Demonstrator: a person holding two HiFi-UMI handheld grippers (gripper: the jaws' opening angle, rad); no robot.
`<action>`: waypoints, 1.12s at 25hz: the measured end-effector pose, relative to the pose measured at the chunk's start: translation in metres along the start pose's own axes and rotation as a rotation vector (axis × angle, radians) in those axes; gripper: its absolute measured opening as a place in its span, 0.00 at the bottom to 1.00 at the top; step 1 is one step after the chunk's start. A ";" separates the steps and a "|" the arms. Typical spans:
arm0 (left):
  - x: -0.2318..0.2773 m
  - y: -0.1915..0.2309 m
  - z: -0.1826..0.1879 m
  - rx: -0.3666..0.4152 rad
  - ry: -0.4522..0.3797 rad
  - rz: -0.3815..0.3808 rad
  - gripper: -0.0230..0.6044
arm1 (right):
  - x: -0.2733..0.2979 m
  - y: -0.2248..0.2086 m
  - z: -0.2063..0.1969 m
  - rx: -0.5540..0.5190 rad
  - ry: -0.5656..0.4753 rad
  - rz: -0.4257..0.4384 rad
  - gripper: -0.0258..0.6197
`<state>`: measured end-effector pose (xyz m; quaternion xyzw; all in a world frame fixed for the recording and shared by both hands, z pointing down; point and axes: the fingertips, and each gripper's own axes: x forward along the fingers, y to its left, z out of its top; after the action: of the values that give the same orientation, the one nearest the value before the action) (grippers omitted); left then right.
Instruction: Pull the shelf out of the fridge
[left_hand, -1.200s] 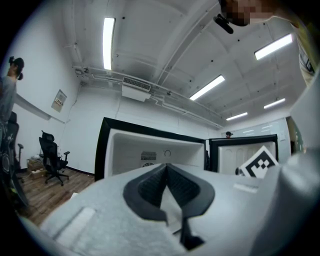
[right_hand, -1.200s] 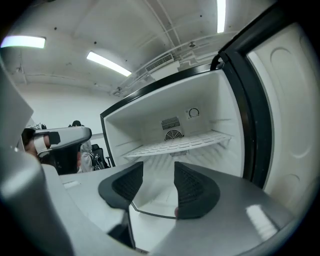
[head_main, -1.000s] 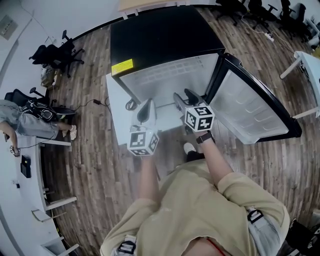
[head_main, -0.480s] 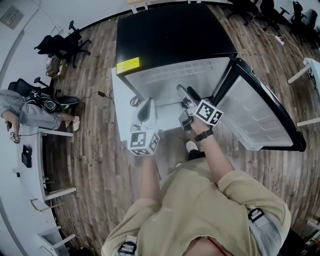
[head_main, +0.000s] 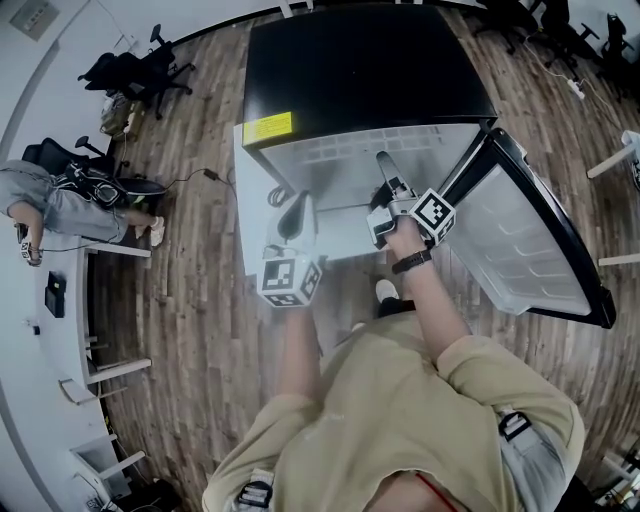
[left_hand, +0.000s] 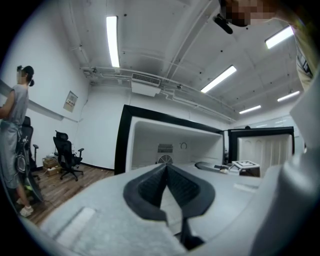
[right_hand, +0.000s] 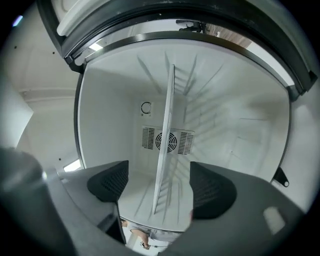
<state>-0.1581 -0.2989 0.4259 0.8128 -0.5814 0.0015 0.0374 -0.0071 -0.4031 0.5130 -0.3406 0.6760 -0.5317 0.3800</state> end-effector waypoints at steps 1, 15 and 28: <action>0.001 0.002 0.000 0.000 0.002 0.004 0.04 | 0.004 0.000 0.002 0.006 -0.005 0.001 0.62; 0.025 -0.002 -0.001 0.027 0.004 -0.013 0.04 | 0.062 -0.015 0.026 0.121 -0.073 -0.002 0.56; 0.023 0.010 -0.004 0.033 0.015 0.006 0.04 | 0.094 -0.013 0.021 0.121 -0.092 0.016 0.35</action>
<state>-0.1597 -0.3237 0.4313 0.8115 -0.5834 0.0174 0.0281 -0.0329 -0.4969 0.5081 -0.3359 0.6270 -0.5523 0.4347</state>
